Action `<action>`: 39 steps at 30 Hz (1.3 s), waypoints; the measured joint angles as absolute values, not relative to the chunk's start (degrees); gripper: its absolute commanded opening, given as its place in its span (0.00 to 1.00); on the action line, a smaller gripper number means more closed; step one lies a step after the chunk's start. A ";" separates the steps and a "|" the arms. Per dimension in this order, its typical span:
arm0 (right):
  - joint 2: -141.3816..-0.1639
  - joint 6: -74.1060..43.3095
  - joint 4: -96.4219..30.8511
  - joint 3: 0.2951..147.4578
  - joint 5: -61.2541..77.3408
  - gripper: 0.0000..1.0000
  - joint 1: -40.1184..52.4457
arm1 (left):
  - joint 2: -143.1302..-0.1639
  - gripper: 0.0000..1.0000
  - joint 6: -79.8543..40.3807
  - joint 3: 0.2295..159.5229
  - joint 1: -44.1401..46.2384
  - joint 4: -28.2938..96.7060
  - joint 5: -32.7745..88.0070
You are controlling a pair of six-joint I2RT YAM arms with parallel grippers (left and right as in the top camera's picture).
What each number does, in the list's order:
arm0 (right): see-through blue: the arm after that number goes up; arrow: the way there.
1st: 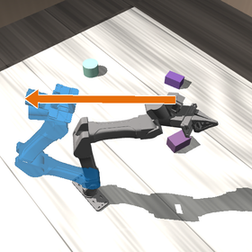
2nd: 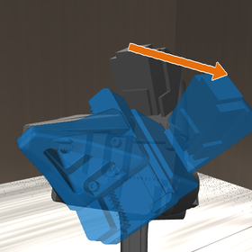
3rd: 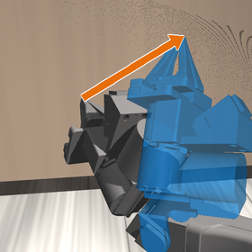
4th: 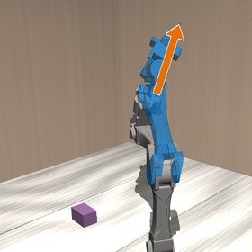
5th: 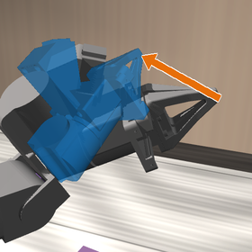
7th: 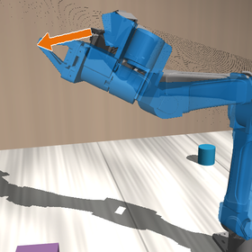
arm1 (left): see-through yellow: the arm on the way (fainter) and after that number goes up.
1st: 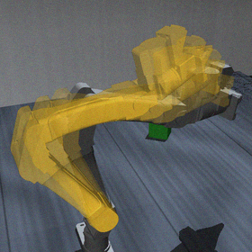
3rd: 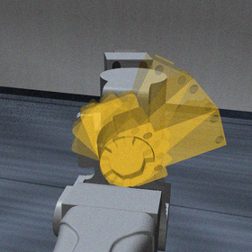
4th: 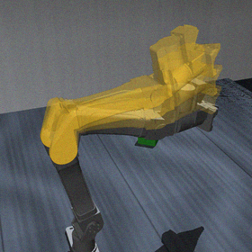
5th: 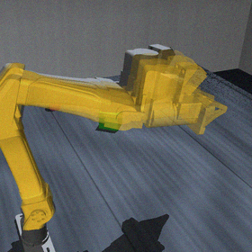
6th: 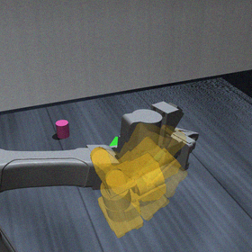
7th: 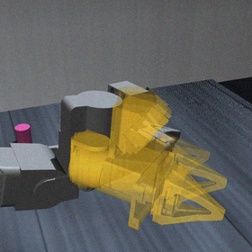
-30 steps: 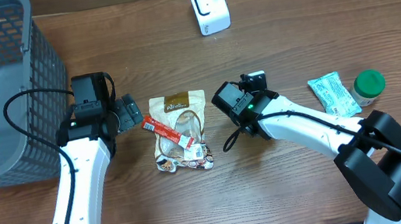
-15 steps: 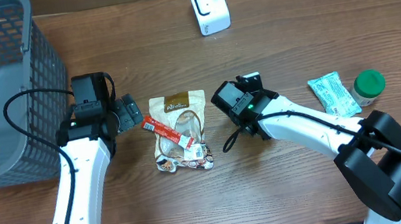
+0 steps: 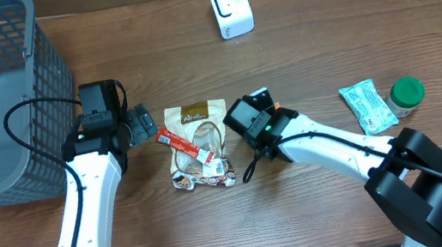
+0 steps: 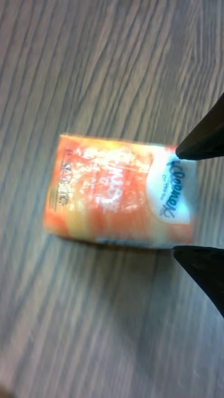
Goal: Scan the item barcode
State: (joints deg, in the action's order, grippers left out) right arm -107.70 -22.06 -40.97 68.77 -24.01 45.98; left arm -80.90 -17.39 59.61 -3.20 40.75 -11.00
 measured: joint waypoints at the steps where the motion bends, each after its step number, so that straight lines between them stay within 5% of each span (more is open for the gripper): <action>1: -107.72 -21.89 -40.93 68.77 -23.97 0.50 46.35 | -80.90 1.00 -17.37 59.61 -3.20 40.75 -11.00; 9: -107.87 -20.91 -40.60 68.77 -22.00 0.53 44.56 | -80.90 1.00 -17.39 59.61 -3.20 40.75 -11.00; 14: -107.87 -17.76 -39.46 68.77 -14.68 0.44 38.50 | -80.90 1.00 -17.37 59.61 -3.20 40.75 -11.00; 27: -107.85 -10.44 -38.17 68.77 3.20 0.42 30.33 | -80.90 1.00 -17.37 59.61 -3.20 40.75 -11.00; 39: -102.98 -9.19 -38.30 70.46 8.64 0.57 29.30 | -80.90 1.00 -17.39 59.61 -3.20 40.75 -11.00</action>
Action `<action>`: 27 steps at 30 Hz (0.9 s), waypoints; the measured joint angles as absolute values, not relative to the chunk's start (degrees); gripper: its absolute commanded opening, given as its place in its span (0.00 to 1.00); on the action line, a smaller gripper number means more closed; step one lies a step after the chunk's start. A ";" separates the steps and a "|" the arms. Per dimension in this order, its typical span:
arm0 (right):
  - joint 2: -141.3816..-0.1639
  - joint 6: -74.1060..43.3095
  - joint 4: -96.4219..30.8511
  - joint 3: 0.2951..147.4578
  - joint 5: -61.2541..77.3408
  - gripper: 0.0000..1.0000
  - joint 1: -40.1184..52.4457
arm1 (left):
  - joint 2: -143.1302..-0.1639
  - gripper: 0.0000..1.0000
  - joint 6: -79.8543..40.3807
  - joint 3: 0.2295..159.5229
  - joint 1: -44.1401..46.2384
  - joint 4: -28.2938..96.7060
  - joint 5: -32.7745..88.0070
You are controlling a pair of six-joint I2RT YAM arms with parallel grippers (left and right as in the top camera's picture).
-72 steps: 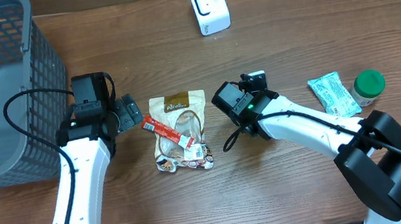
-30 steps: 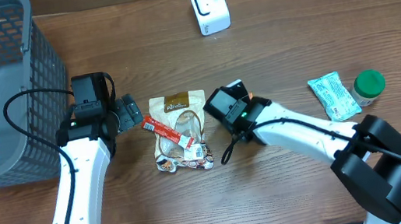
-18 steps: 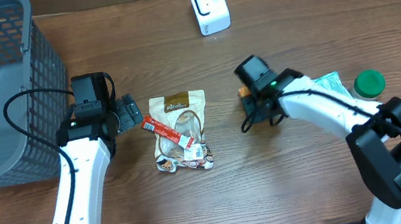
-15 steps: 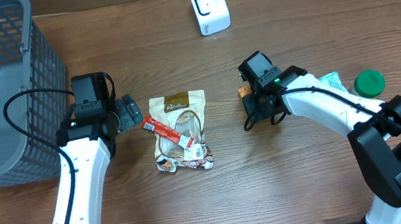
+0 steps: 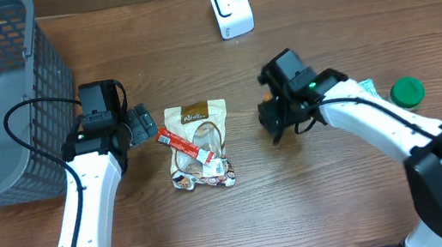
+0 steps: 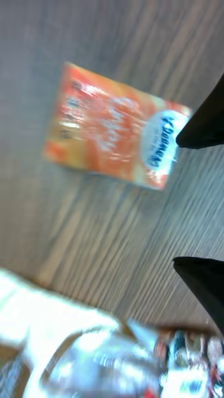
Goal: Scan the item barcode
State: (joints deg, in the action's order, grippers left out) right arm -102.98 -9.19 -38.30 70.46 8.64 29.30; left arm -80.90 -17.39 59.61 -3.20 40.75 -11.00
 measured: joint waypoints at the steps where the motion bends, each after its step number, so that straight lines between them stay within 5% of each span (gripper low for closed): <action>1: -102.52 -9.19 -38.17 70.83 8.93 0.57 28.47 | -80.90 1.00 -17.39 59.61 -3.20 40.75 -11.00; 23: -109.23 -11.11 -36.45 71.26 8.54 0.55 24.36 | -80.90 1.00 -17.39 59.61 -3.20 40.75 -11.00; 27: -110.80 -11.68 -36.40 71.26 8.54 0.48 24.36 | -80.90 1.00 -17.39 59.61 -3.20 40.75 -11.03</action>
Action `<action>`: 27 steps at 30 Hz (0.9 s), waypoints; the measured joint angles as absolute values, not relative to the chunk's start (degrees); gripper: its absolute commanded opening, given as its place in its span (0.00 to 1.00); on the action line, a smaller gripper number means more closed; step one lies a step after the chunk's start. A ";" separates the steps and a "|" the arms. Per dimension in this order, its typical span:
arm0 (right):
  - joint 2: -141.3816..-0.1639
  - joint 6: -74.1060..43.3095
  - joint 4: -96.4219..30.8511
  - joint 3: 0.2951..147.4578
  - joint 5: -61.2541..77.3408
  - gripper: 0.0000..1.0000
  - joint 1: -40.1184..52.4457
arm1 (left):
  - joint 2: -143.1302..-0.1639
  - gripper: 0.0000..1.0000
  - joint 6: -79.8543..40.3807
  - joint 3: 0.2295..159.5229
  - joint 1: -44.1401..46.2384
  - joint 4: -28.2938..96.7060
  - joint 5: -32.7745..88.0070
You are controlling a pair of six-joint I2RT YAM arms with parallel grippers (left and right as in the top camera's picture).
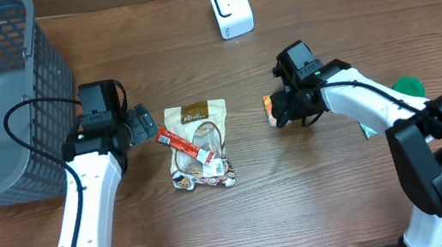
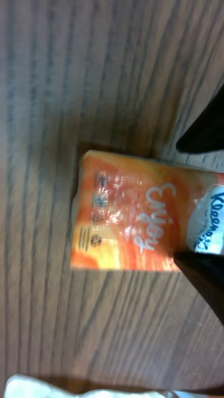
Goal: Scan the item barcode
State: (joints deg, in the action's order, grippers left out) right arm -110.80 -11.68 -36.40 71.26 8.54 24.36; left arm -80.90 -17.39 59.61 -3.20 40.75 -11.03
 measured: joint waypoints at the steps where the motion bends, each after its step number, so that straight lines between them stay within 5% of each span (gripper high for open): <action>1: -111.11 -11.84 -36.38 71.26 8.56 0.48 24.36 | -80.90 1.00 -17.39 59.61 -3.20 40.75 -11.00; 27: -109.21 -14.46 -35.38 71.26 12.69 0.50 20.75 | -80.90 1.00 -17.39 59.61 -3.20 40.75 -11.00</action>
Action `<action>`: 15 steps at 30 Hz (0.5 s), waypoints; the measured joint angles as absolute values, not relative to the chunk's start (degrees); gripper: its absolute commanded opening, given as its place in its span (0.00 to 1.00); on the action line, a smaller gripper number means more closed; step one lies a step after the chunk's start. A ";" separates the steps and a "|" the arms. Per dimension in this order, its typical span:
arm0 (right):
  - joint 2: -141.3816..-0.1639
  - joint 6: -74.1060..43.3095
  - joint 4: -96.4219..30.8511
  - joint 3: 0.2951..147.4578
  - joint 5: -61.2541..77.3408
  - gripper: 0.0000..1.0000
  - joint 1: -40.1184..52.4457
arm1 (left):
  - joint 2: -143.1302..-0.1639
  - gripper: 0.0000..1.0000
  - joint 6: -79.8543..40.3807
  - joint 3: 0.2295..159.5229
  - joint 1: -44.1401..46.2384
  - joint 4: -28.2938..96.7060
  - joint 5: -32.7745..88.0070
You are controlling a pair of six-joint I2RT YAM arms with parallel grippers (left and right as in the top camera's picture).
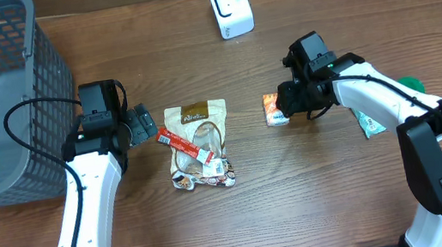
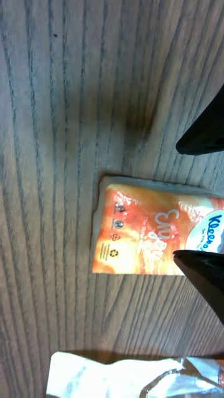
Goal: Scan the item barcode
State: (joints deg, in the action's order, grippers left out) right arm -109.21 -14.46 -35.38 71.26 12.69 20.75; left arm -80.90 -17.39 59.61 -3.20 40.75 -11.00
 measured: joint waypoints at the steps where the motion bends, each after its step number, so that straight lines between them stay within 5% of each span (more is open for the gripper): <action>1: -109.21 -14.66 -35.33 71.24 12.75 0.50 20.75 | -80.90 1.00 -17.39 59.61 -3.20 40.75 -11.00; 15: -109.21 -17.98 -30.41 67.07 13.56 0.50 20.71 | -80.90 1.00 -17.37 59.61 -3.20 40.75 -11.00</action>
State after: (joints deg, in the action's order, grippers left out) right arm -109.21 -17.98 -30.41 67.07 13.56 20.71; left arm -80.90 -17.37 59.61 -3.20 40.75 -11.00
